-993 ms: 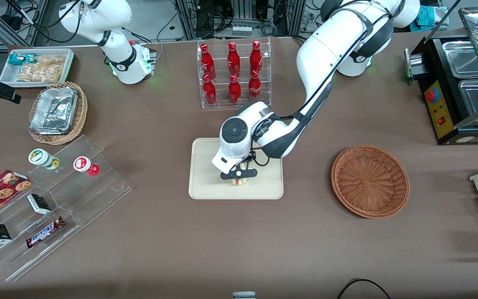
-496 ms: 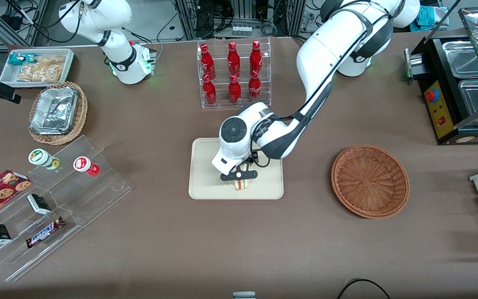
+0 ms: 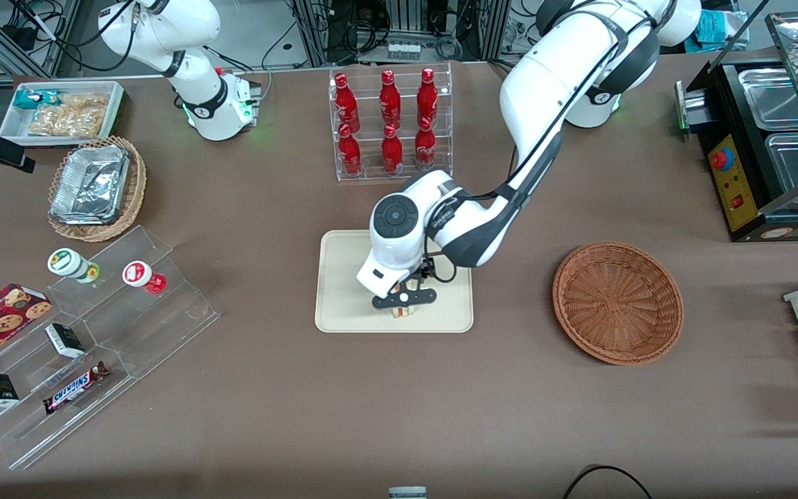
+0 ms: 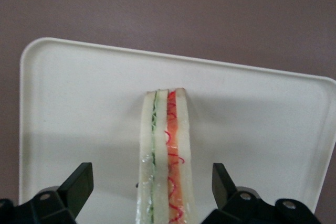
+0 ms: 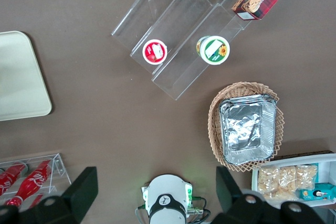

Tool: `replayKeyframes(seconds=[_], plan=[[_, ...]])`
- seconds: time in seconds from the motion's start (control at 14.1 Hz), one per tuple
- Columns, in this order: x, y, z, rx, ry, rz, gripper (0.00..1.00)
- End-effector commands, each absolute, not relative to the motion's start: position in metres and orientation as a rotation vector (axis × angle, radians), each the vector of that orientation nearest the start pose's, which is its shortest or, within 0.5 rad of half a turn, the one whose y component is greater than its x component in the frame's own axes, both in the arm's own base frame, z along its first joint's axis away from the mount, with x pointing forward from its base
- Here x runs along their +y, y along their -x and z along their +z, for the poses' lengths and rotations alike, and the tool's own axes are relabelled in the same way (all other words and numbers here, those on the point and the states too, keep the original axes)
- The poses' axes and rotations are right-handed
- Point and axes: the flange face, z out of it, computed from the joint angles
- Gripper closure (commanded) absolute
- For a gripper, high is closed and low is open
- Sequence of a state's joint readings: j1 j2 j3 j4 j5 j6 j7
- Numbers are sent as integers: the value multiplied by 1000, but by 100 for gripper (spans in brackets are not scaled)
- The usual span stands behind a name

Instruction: Place sandwich from basket to tray

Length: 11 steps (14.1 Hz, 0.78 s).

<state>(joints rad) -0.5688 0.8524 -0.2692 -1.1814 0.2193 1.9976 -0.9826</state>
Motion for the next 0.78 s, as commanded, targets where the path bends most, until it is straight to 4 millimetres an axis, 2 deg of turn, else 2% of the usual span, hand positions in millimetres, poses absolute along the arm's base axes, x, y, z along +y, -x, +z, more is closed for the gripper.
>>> replayKeyframes(seconds=[0.0, 0.07, 0.14, 0.21, 0.35, 0.5, 0.71], plan=[[-469, -578, 351, -326, 3060, -47, 0], [-442, -591, 375, -389, 3051, -49, 0], [-425, -594, 395, -422, 3039, -55, 0], [-409, -593, 411, -449, 3036, -61, 0], [-358, -601, 441, -546, 3021, -74, 0], [-320, -601, 464, -444, 3008, -37, 0], [-242, -610, 502, -345, 3031, 92, 0]])
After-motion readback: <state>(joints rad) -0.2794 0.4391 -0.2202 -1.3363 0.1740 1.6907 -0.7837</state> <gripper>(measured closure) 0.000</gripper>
